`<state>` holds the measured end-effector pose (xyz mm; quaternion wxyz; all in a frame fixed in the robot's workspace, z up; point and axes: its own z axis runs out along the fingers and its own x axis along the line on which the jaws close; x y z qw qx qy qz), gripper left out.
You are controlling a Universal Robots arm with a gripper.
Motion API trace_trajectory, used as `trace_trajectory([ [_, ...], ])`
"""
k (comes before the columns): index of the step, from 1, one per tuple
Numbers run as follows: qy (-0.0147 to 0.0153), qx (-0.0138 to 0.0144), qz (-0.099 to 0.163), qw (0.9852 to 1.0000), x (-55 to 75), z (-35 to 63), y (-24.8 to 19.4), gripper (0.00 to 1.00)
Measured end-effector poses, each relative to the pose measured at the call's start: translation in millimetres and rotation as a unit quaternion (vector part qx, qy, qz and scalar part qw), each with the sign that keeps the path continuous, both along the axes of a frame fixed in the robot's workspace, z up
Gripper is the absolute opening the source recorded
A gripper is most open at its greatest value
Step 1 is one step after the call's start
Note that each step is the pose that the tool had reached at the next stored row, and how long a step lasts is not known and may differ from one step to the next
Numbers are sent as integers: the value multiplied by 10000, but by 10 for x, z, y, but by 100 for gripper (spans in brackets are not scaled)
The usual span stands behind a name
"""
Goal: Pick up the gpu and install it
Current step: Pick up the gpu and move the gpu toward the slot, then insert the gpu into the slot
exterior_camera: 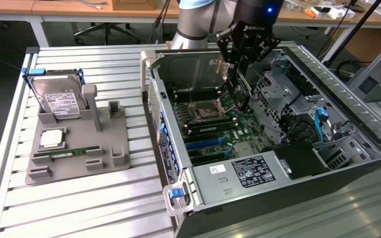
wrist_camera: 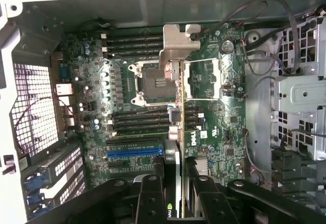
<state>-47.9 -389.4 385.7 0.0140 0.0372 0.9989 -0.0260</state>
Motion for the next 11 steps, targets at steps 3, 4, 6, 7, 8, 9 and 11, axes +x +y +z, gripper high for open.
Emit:
trace_trajectory([
  [3,0,2,0,10000,1,0,0,27],
  [4,0,2,0,10000,1,-1,0,27],
  [6,0,2,0,10000,1,0,0,27],
  [7,0,2,0,10000,1,-1,0,27],
  [8,0,2,0,10000,1,0,0,27],
  [9,0,2,0,10000,1,-1,0,27],
  [11,0,2,0,10000,1,-1,0,27],
])
